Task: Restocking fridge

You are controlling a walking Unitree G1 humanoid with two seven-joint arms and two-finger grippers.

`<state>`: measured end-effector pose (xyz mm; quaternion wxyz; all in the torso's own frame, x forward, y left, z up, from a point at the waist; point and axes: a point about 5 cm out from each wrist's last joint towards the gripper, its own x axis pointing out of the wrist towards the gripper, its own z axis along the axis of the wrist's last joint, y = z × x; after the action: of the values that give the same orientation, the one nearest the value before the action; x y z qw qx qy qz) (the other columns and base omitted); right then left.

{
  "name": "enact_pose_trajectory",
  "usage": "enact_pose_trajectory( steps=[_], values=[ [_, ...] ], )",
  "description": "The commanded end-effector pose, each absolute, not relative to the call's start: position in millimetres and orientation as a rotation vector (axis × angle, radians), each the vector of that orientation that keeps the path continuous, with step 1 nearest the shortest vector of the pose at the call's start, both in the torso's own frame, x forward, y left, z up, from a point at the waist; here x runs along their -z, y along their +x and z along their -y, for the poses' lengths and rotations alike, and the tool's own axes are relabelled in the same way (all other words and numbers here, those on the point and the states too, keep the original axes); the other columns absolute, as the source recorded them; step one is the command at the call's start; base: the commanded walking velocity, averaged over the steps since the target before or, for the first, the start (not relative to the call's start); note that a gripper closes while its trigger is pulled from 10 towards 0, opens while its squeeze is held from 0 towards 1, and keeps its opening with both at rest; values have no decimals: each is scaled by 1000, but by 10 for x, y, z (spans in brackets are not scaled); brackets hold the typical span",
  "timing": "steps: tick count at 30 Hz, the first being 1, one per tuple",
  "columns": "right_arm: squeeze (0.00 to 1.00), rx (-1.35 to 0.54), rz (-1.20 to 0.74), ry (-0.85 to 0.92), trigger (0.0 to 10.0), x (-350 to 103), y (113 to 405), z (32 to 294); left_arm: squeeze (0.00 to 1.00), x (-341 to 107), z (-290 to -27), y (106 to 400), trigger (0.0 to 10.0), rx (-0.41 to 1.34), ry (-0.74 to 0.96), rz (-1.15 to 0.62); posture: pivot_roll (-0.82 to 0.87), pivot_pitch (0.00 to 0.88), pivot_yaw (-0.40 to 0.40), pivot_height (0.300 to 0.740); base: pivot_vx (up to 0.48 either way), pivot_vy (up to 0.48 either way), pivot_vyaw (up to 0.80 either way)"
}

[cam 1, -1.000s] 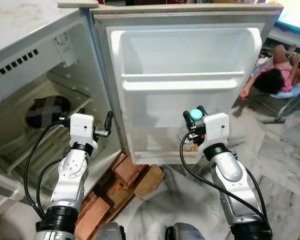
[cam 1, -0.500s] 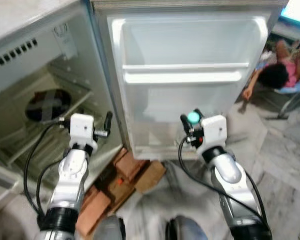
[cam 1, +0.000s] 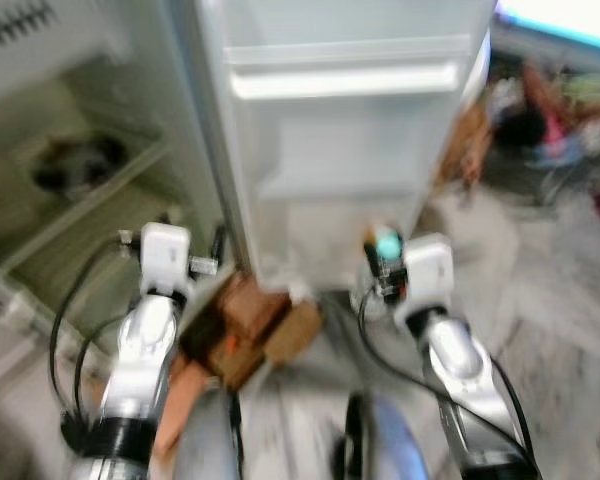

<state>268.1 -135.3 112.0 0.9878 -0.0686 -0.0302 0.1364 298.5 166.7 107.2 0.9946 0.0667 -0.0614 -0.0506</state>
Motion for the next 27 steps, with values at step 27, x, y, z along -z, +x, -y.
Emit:
enact_pose_trajectory(
  steps=[27],
  values=[
    [0, -262, 135, -176, 10000, -1142, 2703, 1369, 0, -950, -1722, 2921, 10000, 100, 132, 76, -42, 111, 10, 636, 234, 44, 0]
  ],
)
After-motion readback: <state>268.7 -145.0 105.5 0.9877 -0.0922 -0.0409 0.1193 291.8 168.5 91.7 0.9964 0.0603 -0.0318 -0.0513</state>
